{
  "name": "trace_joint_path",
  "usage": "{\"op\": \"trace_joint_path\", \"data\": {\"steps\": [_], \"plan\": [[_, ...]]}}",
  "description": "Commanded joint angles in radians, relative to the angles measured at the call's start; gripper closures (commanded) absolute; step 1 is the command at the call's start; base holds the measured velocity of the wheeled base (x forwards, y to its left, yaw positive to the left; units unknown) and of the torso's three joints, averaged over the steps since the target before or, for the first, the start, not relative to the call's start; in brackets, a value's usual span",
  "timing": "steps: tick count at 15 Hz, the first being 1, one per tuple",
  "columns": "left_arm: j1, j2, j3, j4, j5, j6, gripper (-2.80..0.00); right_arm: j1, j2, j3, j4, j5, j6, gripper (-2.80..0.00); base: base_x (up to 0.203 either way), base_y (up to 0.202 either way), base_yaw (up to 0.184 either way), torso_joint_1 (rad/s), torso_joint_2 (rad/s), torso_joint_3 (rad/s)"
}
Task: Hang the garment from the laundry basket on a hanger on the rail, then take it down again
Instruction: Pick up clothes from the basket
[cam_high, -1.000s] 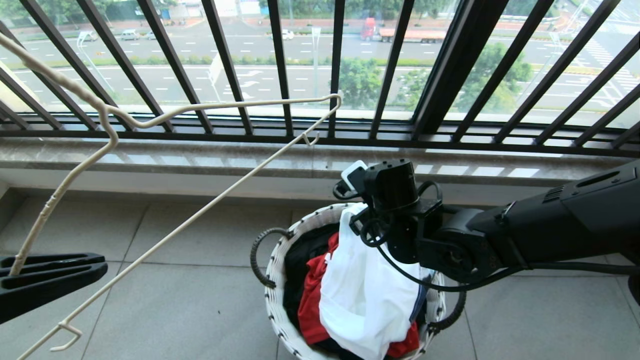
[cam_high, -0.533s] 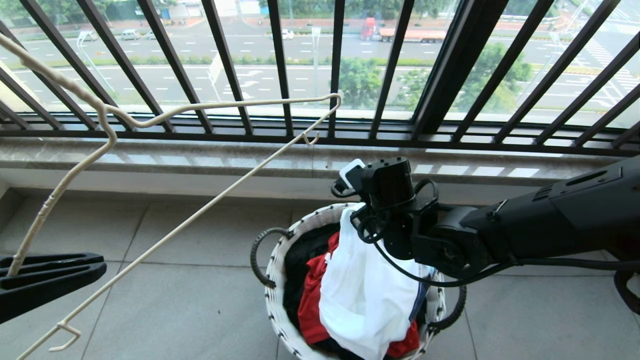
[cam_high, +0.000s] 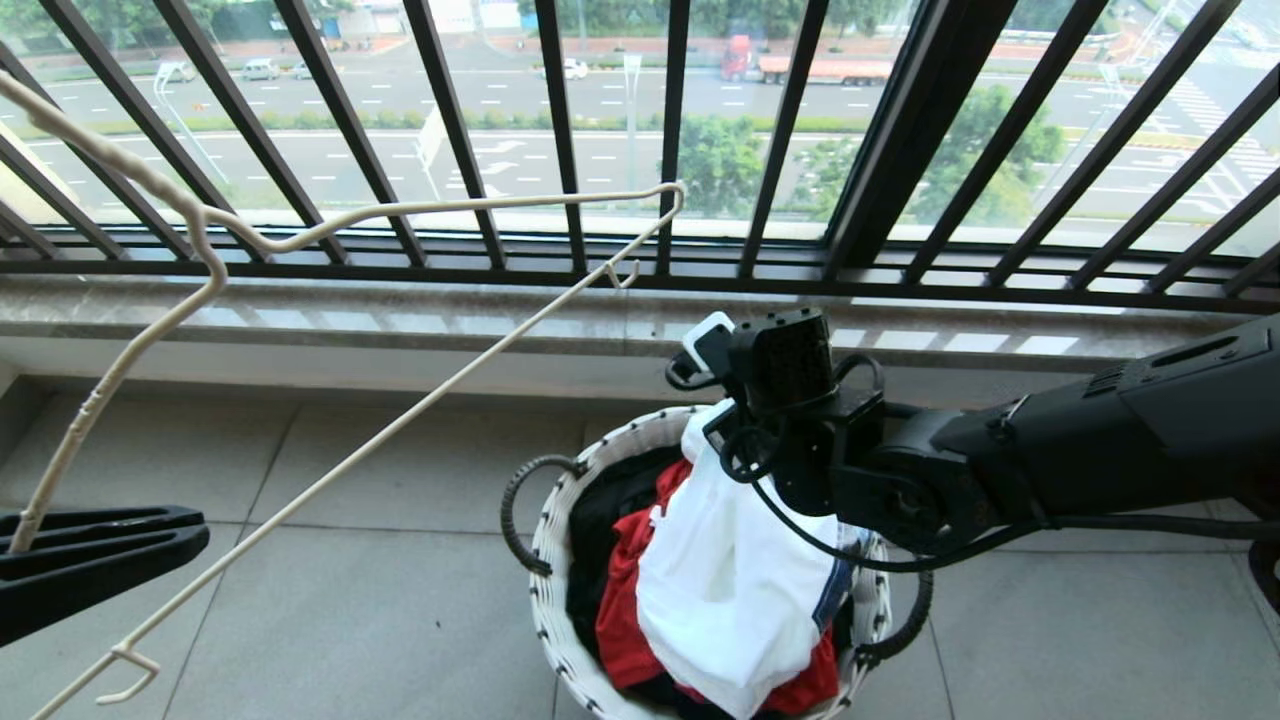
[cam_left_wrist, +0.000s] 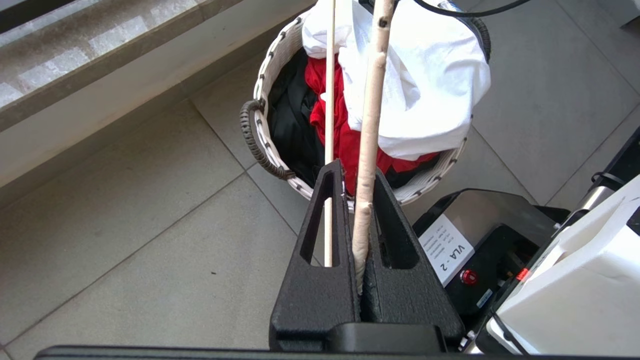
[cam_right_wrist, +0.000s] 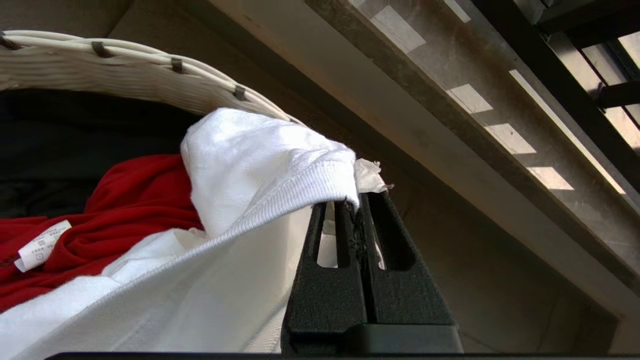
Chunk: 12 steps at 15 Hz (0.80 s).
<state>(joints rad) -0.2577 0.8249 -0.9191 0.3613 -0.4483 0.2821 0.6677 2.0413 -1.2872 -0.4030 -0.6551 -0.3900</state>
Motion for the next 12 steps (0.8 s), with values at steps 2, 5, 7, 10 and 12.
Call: {"op": "trace_joint_path", "data": {"steps": [2,5,7,10,12], "plan": [[0.000,0.015,0.008,0.002,-0.003,0.002,0.00,0.004,-0.083,0.016,-0.003,0.037,0.005,0.00,0.000,0.000,0.000,0.000,0.00,0.000],[0.000,0.020,0.012,0.002,-0.004,0.005,0.00,0.009,-0.161,0.041,-0.004,0.091,0.024,0.00,0.000,0.000,0.000,0.000,0.00,0.000],[0.000,0.028,0.019,0.002,-0.004,0.006,0.00,0.022,-0.223,0.058,-0.004,0.133,0.083,0.00,0.000,0.000,0.000,0.000,0.00,0.000],[0.000,0.053,0.026,0.002,-0.006,0.012,0.00,0.038,-0.338,0.123,-0.004,0.165,0.165,0.00,0.000,0.000,0.000,0.000,0.00,0.000],[0.000,0.080,0.046,-0.005,-0.006,0.042,0.00,0.044,-0.418,0.168,-0.004,0.215,0.213,0.00,0.000,0.000,0.000,0.000,0.00,0.000]]}}
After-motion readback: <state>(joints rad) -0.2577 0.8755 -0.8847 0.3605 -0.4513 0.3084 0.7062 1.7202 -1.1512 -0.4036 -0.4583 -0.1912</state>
